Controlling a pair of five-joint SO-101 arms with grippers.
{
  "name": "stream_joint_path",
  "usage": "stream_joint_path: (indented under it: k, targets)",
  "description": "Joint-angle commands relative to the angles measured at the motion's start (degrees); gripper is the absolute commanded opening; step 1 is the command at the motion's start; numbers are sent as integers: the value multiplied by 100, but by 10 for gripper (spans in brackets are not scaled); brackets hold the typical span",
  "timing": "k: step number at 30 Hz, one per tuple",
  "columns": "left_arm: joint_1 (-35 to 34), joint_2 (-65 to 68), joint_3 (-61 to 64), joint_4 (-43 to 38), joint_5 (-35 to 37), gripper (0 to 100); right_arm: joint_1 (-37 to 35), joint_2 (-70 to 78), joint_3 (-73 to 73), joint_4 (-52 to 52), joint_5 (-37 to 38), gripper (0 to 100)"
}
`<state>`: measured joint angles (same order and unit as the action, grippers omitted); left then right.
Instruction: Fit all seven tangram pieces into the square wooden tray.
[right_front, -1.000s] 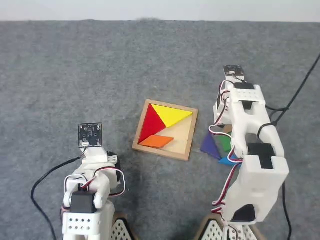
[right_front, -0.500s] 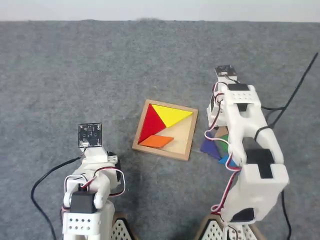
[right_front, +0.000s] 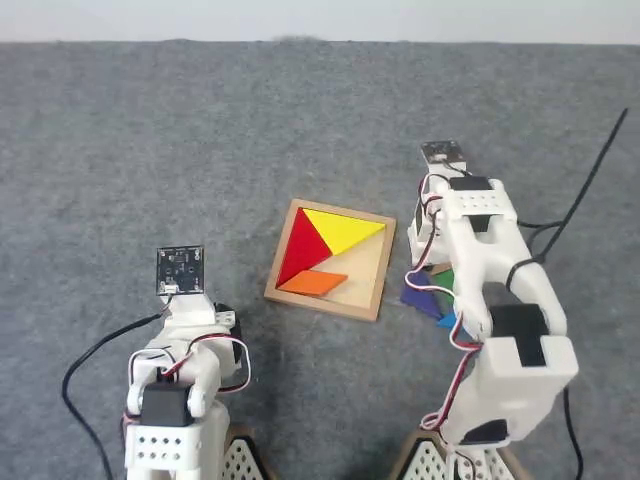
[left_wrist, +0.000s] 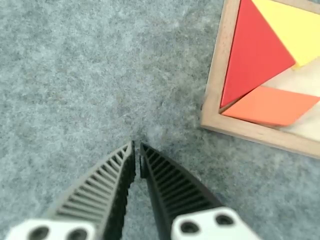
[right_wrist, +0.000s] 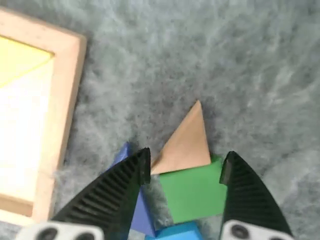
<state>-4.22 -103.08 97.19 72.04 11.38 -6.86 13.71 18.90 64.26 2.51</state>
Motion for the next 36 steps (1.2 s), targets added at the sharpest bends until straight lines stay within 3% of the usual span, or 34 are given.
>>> stream_joint_path:
  k: [1,4,12,21,27,33,36]
  targets:
    - [-35,-114,-75,26,-88,14,-31,75,-211,-66,79,151]
    - [-35,-114,-75,26,-88,14,22,40,-246,-66,79,92]
    - [-35,-114,-75,26,-88,14,-31,-787,-237,-13,132,86]
    - [-35,-114,-75,26,-88,14,-919,-1525,-484,277,1257,86]
    - [-35,-114,-75,26,-88,14,-769,-1367,-712,752,1380,92]
    - [-35,-114,-75,26,-88,14,-567,-1042,-738,558,1178,230]
    - [-35,-114,-75,26,-88,14,-479,-629,-756,198,888,220]
